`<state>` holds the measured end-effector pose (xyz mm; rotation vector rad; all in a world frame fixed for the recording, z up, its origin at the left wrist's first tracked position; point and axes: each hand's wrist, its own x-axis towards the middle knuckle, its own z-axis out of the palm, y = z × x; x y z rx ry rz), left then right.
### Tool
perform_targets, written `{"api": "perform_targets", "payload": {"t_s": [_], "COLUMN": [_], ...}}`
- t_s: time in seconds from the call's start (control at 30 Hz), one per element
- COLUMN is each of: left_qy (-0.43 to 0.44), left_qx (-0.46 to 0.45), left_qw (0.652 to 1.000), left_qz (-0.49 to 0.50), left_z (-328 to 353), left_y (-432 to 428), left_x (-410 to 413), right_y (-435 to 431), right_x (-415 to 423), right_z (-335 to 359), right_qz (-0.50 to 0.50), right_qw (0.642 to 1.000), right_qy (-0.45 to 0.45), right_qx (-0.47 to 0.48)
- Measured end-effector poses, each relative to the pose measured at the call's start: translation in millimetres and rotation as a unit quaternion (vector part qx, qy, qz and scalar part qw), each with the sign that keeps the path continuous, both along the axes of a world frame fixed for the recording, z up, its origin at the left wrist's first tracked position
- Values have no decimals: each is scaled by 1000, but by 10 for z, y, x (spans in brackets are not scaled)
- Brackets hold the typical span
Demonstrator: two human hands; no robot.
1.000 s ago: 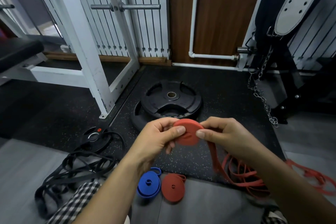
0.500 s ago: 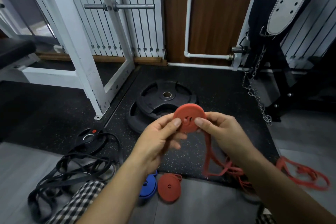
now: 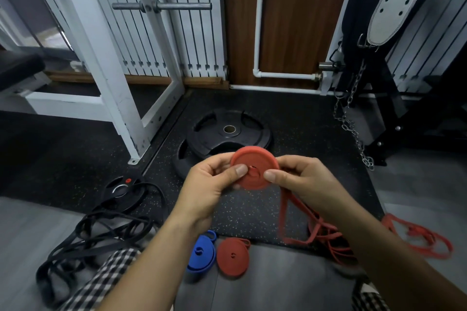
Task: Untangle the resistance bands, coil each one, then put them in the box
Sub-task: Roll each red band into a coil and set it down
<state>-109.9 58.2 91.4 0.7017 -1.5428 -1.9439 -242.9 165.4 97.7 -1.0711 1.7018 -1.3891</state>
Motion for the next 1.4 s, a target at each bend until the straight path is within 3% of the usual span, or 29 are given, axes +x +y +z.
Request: {"api": "perform_targets", "payload": {"t_s": [0.1, 0.17, 0.23, 0.33, 0.4, 0.57, 0.77, 1.0, 1.2, 1.4], "left_qy": [29, 6, -50, -105, -119, -55, 27, -67, -74, -123], "left_qx": [76, 61, -23, -142, -165, -43, 84, -31, 9, -35], "left_qw": [996, 998, 998, 982, 974, 997, 996, 994, 993, 985], "left_qz": [32, 24, -9, -72, -97, -41, 13, -75, -93, -115], "left_z": [-46, -64, -66, -51, -37, -3, -21, -33, -74, -62], "left_y": [44, 25, -44, -133, -127, -98, -17, -42, -16, -48], "left_x": [-47, -36, 5, 55, 52, 27, -37, 17, 15, 18], "right_y": [-39, -36, -3, 43, 37, 26, -1, 51, 65, 67], "right_x": [58, 48, -21, -92, -80, -45, 3, -82, -115, -128], "right_z": [-61, -38, -11, 5, 6, 43, -27, -7, 24, -29], "right_qz": [-10, -11, -8, 5, 28, 22, -32, 28, 42, 52], "right_qw": [998, 998, 1000, 978, 970, 1000, 995, 988, 986, 969], "right_qy": [-61, -56, 6, 185, 217, 8, -85, 148, 153, 219], "right_qx": [-20, -13, 19, 94, 107, 12, -35, 46, 50, 106]}}
